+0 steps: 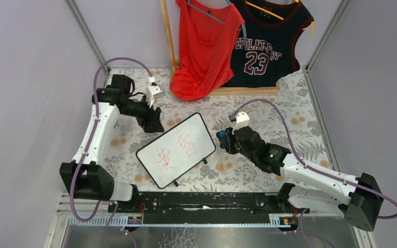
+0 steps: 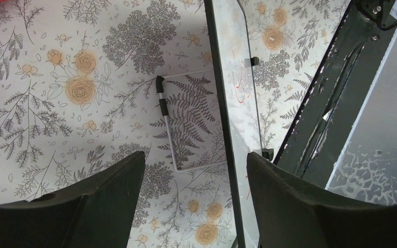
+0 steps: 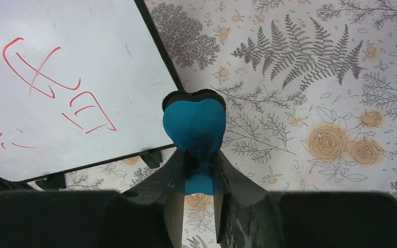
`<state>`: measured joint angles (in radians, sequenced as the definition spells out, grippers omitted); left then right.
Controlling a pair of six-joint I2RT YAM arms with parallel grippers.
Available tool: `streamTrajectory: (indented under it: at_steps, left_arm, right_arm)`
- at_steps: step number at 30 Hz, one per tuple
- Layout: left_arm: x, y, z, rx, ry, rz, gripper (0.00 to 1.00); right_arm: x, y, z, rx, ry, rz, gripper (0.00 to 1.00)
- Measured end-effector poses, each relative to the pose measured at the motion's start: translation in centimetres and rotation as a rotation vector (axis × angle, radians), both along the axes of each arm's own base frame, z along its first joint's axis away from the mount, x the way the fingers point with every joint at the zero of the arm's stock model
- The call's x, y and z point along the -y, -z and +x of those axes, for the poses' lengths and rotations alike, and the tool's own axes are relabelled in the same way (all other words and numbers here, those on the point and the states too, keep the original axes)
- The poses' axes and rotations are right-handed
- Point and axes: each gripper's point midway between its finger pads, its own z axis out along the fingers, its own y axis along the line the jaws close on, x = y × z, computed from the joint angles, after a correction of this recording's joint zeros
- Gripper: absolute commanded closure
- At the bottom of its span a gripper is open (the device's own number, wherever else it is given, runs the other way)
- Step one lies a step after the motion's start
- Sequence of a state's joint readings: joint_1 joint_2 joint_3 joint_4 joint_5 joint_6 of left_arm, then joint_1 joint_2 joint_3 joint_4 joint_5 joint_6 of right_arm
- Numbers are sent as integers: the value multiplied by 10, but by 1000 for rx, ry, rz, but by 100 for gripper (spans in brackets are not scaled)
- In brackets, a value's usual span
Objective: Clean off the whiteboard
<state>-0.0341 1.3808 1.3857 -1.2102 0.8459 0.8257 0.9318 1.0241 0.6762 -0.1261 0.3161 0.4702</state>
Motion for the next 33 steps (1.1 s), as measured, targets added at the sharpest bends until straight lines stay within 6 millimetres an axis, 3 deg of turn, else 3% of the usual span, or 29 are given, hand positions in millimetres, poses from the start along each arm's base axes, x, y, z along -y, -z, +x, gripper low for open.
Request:
streamTrajectory:
  at_steps: [10, 17, 24, 33]
  left_arm:
    - [14, 10, -8, -30, 50, 49, 36]
    - [24, 19, -18, -76, 75, 65, 50]
    - [27, 35, -21, -141, 77, 82, 58]
    - [29, 40, -20, -162, 82, 85, 73]
  right_arm:
    - [-6, -2, 1, 16, -10, 8, 100]
    - [-8, -1, 2, 23, -3, 5, 100]
    - [-9, -6, 4, 45, 4, 18, 100]
    - [-15, -4, 0, 62, -17, 16, 100]
